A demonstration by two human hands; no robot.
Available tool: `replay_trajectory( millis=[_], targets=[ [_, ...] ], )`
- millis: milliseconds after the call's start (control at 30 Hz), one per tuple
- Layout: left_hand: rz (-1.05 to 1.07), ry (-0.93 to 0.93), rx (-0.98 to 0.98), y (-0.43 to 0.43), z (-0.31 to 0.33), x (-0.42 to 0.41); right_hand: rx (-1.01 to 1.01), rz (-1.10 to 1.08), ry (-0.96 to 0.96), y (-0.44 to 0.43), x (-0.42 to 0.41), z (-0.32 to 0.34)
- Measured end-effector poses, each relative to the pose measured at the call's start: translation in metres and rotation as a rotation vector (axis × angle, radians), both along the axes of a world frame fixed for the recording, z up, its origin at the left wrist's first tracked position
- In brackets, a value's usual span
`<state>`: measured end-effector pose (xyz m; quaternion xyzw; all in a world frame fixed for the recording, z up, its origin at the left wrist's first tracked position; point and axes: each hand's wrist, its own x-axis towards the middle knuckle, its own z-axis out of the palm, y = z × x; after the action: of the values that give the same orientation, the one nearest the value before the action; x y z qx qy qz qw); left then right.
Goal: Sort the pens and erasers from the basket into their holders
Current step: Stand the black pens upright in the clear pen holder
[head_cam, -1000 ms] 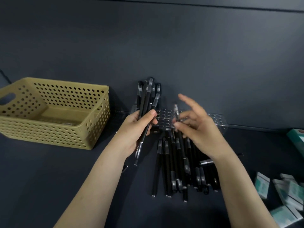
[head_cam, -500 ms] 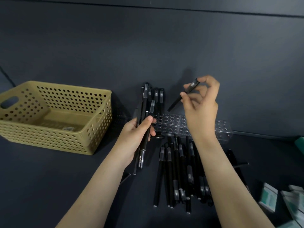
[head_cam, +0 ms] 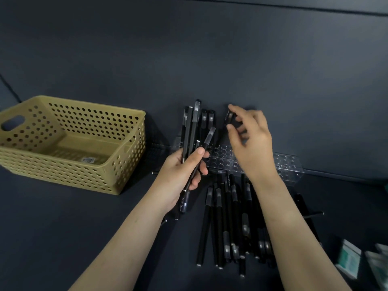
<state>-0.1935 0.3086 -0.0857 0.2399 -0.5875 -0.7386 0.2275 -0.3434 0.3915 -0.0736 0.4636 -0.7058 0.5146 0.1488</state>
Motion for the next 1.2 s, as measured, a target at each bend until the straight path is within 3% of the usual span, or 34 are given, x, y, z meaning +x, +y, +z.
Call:
replay_trajectory(
  millis=[433, 667, 900, 1000, 1133, 1200],
  targets=[
    [-0.044, 0.115, 0.089, 0.006, 0.003, 0.000, 0.141, 0.163, -0.177, 0.006, -0.004, 0.012],
    [-0.026, 0.116, 0.092, 0.002, 0.003, 0.001, 0.027, 0.133, -0.174, 0.006, -0.001, 0.016],
    [-0.017, 0.118, 0.077, -0.001, 0.002, -0.001, 0.123, 0.133, -0.049, 0.004, -0.002, 0.007],
    [-0.035, 0.118, 0.065, -0.002, 0.001, 0.000, 0.099, 0.141, -0.203, 0.008, 0.002, 0.017],
    [-0.072, 0.125, 0.068, 0.000, 0.001, 0.000, 0.146, 0.369, -0.602, 0.015, 0.009, 0.032],
    [-0.089, 0.128, 0.066, 0.001, 0.001, 0.000, 0.158, 0.442, -0.698, 0.016, 0.009, 0.034]
  ],
)
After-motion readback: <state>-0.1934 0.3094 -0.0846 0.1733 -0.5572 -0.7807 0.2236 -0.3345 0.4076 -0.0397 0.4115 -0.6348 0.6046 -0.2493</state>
